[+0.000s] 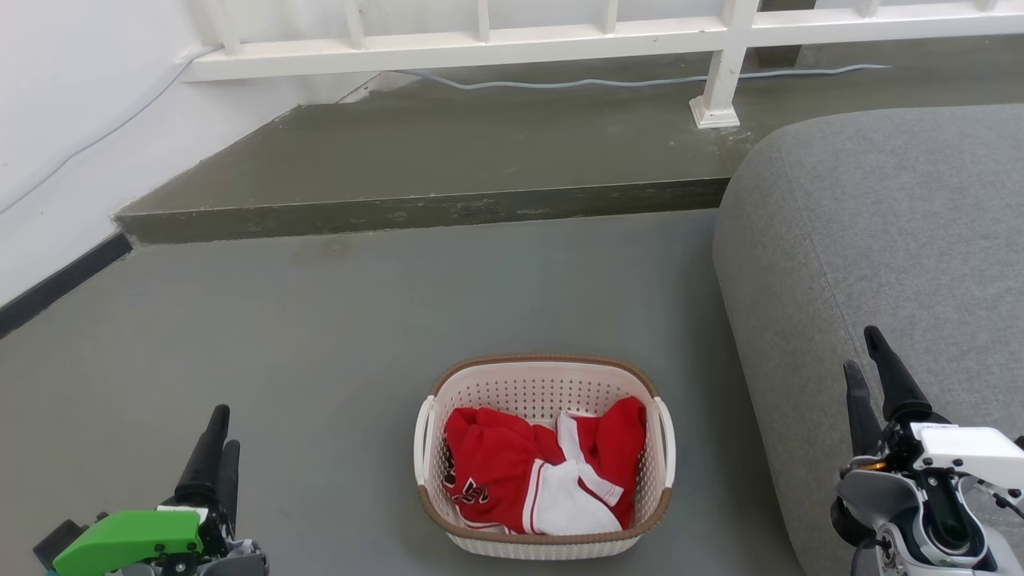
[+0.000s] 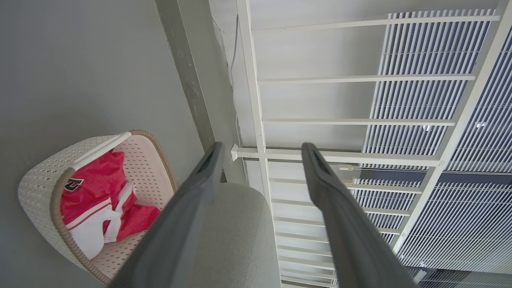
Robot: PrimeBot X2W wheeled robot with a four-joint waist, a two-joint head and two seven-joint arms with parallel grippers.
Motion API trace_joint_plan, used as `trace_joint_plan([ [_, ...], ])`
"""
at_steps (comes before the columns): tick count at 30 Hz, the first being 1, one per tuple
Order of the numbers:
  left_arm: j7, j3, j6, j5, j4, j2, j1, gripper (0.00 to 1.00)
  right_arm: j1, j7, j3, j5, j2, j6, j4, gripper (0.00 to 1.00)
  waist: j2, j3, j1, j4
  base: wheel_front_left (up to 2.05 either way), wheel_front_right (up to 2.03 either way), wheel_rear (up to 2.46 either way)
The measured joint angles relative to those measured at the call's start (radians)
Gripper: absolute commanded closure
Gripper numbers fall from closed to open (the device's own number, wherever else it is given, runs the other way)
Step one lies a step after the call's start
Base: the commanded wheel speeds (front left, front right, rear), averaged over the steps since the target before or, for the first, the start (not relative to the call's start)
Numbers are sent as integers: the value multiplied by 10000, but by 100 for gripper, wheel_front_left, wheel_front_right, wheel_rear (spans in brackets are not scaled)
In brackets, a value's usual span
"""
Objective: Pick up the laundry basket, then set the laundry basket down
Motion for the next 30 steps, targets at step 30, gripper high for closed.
trace_joint_plan([
  [30, -999, -848, -2, 2479, -602, 504, -124, 0, -228, -999, 1444, -2071, -497, 2, -662, 0, 0, 109, 0, -4, 0, 0, 0],
])
